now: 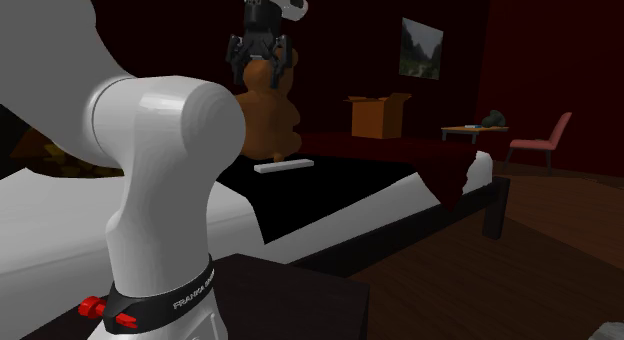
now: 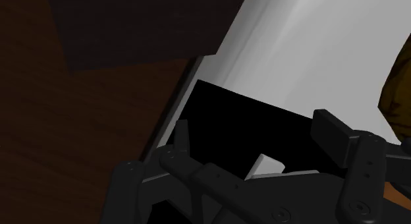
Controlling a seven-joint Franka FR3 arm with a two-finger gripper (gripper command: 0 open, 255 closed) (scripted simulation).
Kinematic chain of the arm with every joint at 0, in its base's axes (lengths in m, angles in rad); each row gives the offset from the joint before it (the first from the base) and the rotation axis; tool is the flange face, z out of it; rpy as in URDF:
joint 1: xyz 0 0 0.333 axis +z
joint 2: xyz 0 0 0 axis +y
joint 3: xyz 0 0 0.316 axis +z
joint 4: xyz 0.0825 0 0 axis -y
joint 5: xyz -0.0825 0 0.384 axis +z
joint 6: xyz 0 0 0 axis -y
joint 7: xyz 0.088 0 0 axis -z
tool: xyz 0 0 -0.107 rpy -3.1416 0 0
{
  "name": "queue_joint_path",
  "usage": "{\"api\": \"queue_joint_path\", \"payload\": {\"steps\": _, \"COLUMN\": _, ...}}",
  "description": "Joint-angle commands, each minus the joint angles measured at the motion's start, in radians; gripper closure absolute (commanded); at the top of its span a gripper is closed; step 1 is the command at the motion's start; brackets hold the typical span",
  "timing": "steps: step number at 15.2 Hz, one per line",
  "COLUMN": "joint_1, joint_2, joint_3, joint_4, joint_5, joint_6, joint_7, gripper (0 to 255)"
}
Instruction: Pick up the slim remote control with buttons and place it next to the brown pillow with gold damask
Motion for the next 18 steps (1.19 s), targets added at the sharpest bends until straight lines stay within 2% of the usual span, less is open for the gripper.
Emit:
{"api": "queue_joint_path", "payload": {"steps": 1, "joint_1": 0.000, "joint_2": 0.000, "joint_3": 0.000, "joint_4": 0.000, "joint_5": 0.000, "joint_6": 0.000, "joint_7": 0.000, "gripper": 0}}
{"api": "queue_joint_path", "payload": {"steps": 9, "joint_1": -0.007, "joint_2": 0.216, "joint_3": 0.106, "joint_4": -0.025, "joint_5": 0.049, "joint_6": 0.286, "joint_7": 0.156, "gripper": 0}}
{"api": "queue_joint_path", "payload": {"steps": 18, "joint_1": -0.032, "joint_2": 0.539, "joint_3": 0.201, "joint_4": 0.066, "joint_5": 0.031, "joint_6": 0.562, "joint_7": 0.342, "gripper": 0}}
